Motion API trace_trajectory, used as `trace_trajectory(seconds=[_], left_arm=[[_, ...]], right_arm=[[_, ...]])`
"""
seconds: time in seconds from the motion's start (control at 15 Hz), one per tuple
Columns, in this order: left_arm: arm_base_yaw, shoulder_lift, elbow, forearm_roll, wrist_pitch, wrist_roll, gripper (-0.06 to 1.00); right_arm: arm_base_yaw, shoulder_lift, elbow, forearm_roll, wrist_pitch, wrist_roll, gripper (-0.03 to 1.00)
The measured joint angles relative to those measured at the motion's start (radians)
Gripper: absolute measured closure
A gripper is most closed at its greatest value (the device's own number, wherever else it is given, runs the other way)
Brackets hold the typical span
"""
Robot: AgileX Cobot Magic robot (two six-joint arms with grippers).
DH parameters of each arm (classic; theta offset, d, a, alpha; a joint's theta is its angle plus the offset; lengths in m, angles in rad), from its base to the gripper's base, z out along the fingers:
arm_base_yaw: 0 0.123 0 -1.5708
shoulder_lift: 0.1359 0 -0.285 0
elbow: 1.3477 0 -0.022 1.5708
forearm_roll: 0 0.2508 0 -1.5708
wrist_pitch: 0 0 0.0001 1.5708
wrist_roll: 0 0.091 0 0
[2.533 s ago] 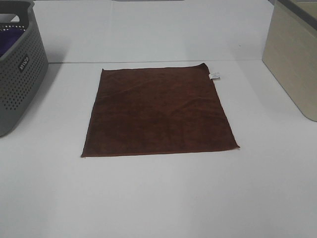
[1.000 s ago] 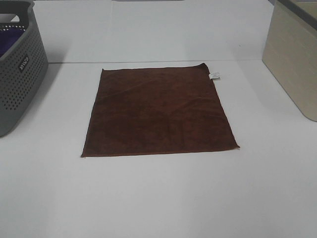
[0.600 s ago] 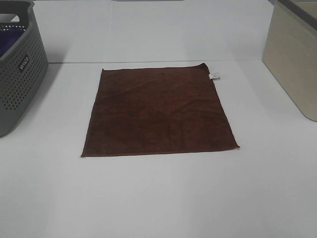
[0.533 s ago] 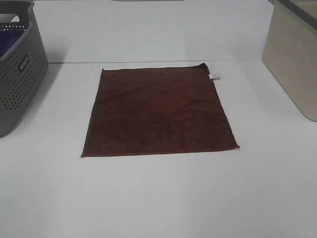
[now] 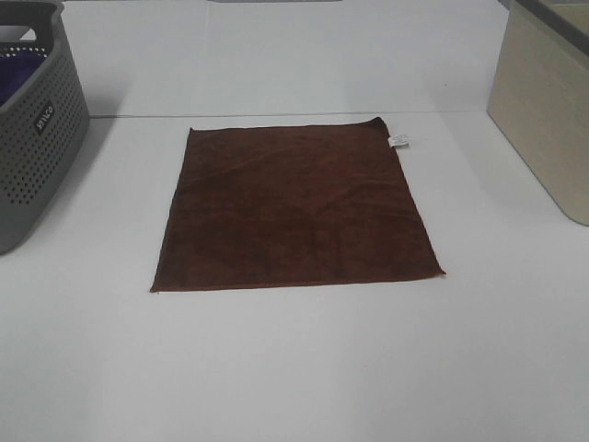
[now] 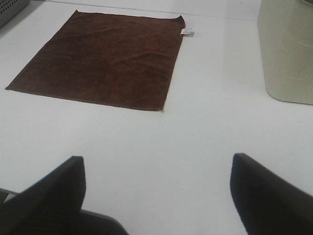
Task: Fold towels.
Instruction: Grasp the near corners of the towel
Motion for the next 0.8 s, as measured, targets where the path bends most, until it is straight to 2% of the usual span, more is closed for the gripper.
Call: trace_trajectory(seconds=[0.8], left_arm=[[0.0, 0.0, 0.0, 0.0, 0.0, 0.0, 0.15]], right_arm=[[0.0, 0.0, 0.0, 0.0, 0.0, 0.0, 0.2]])
